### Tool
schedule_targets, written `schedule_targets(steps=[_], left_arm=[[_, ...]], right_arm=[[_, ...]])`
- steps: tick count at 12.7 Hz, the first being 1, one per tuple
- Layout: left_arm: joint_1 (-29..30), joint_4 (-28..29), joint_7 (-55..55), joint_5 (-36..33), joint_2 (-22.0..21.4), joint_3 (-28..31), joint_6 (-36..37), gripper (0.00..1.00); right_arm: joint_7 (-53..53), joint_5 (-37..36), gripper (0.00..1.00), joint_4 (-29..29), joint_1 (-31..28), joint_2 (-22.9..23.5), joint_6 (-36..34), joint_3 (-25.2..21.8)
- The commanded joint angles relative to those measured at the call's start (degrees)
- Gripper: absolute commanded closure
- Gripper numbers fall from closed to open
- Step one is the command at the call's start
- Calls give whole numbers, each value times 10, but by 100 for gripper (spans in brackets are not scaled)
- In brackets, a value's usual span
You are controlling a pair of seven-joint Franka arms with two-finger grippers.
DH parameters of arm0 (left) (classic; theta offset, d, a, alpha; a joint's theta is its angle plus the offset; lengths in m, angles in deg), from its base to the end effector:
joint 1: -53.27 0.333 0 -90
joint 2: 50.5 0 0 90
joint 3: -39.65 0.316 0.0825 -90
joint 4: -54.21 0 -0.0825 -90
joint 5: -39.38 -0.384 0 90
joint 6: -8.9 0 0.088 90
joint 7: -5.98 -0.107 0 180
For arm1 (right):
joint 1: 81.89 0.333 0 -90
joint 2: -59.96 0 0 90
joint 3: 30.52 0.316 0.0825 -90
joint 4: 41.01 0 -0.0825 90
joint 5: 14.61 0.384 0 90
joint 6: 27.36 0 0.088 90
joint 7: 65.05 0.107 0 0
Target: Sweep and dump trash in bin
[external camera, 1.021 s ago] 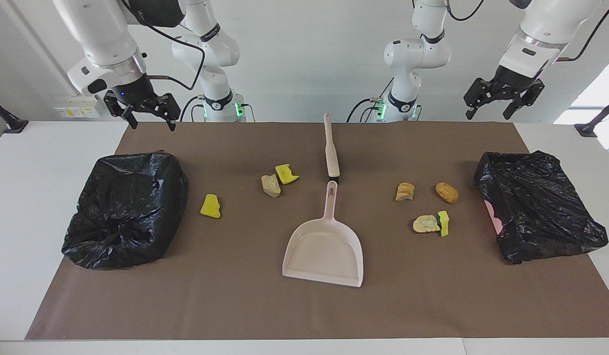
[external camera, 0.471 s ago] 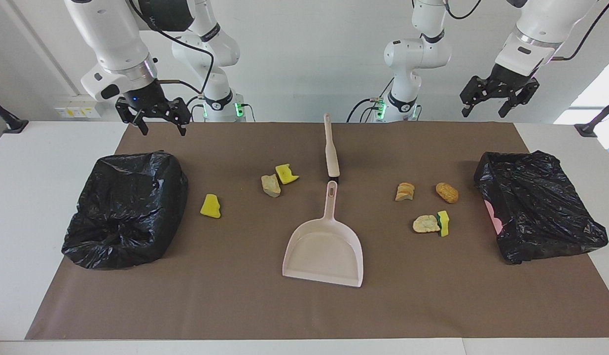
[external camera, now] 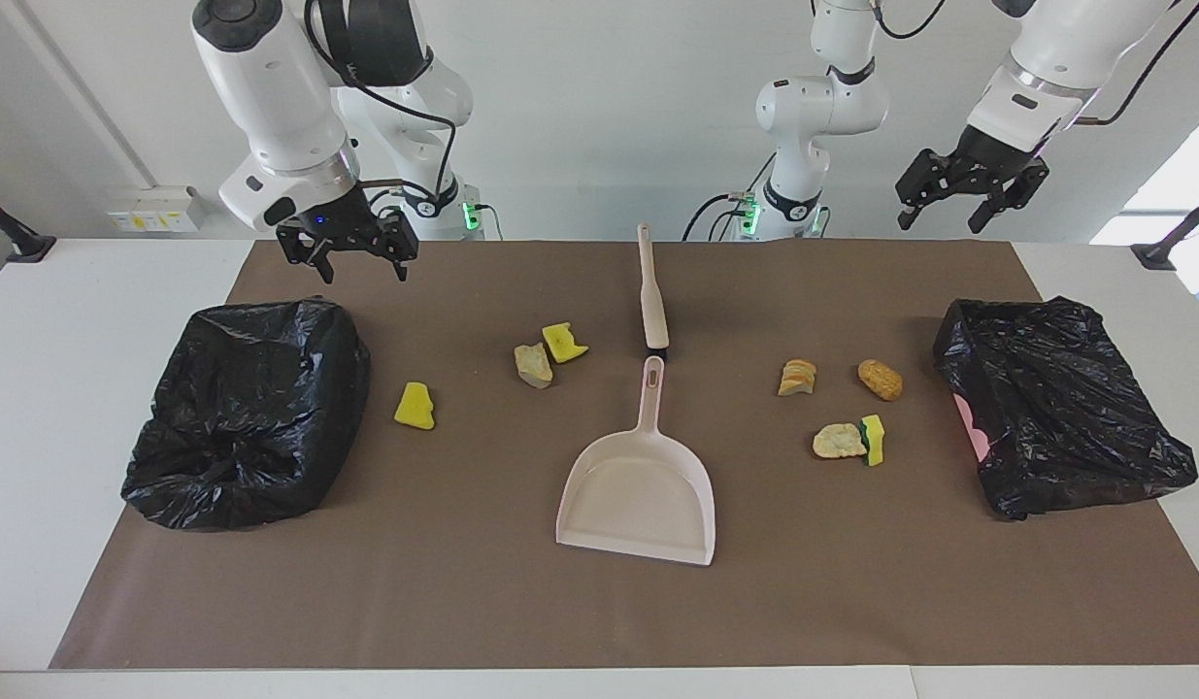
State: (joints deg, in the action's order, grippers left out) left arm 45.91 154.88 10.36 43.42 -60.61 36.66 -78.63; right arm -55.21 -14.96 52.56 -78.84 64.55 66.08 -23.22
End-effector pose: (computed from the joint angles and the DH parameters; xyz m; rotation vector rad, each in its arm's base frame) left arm 0.4830 -0.0985 0.6259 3.0819 -0.1609 -0.0934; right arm 0.5693 0.1008 0.5550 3.1287 0.0149 -0.1271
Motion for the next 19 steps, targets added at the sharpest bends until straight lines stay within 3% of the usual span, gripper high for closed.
schedule_targets(steps=[1, 4, 7, 10, 14, 19], left_arm=[[-72, 121, 75, 5, -57, 6, -71, 0], [-150, 189, 186, 5, -64, 6, -121, 0], [-227, 290, 243, 6, -105, 5, -188, 0], [-300, 356, 286, 21, -98, 5, -264, 0], [-385, 421, 353, 21, -57, 5, -392, 0], [-446, 437, 409, 21, 0, 5, -468, 0]], right_arm=[[77, 3, 0, -25, 32, 42, 19, 3], [165, 9, 0, -56, 72, 92, 46, 3], [251, 10, 0, -73, 119, 133, 92, 3], [332, 8, 0, -113, 165, 196, 140, 3], [438, -3, 0, -232, 228, 309, 157, -3], [468, -41, 0, -220, 270, 337, 204, -2]])
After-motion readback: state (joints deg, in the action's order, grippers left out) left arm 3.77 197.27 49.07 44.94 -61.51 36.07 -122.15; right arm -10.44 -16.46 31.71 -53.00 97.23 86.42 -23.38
